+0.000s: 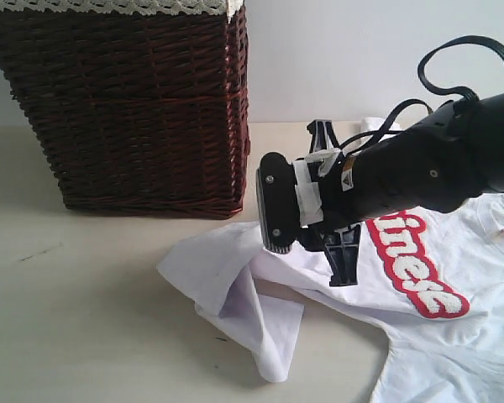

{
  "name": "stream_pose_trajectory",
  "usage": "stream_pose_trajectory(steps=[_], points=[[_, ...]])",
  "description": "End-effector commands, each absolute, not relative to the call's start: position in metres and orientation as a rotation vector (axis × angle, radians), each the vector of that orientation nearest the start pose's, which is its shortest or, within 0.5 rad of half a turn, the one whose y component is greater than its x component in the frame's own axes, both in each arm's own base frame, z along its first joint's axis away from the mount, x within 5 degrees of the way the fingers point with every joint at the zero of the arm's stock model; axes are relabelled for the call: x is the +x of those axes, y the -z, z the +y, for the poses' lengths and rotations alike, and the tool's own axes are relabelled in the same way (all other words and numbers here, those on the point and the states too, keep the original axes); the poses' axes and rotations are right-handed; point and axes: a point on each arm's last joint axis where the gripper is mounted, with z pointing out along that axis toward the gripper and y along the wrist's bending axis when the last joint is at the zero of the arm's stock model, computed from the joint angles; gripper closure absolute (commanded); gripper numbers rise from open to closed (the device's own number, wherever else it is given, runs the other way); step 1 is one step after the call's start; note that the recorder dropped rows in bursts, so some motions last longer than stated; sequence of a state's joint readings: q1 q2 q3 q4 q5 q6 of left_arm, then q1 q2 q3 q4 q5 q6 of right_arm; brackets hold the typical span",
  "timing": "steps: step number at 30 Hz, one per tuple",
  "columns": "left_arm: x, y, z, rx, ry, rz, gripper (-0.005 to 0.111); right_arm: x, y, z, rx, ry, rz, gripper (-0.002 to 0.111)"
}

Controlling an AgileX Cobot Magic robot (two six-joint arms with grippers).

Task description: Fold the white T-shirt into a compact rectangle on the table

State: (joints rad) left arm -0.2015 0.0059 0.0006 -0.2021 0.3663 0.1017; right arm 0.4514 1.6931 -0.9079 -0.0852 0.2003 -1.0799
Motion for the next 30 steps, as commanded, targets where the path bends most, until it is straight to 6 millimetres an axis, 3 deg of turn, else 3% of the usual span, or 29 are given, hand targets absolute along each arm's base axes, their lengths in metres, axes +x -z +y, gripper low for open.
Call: stream_pose_trajectory(steps=[1,7,13,14,20,23,30], points=[[0.051,-0.181,-0.017,0.149,0.268,1.842,0.107,0.307,-0.176,0.148,-1.812,0.328,1.718,0.055],[0.051,-0.181,-0.017,0.149,0.268,1.842,0.107,0.322,-0.163,0.157,-1.672,0.329,1.661,0.064],[0.051,-0.181,-0.017,0.149,0.268,1.842,0.107,0.328,-0.161,0.160,-1.603,0.333,1.623,0.106],[0.051,-0.181,-0.017,0.149,0.268,1.842,0.107,0.329,-0.164,0.161,-1.560,0.330,1.618,0.108],[0.051,-0.181,-0.017,0.149,0.268,1.842,0.107,0.346,-0.196,0.156,-1.023,0.338,1.607,0.108],[0.051,-0.181,-0.017,0.149,0.268,1.842,0.107,0.355,-0.197,0.151,-0.827,0.294,1.741,0.105],[0.051,-0.181,-0.017,0.149,0.268,1.842,0.107,0.360,-0.200,0.162,-0.837,0.140,1.899,0.057]])
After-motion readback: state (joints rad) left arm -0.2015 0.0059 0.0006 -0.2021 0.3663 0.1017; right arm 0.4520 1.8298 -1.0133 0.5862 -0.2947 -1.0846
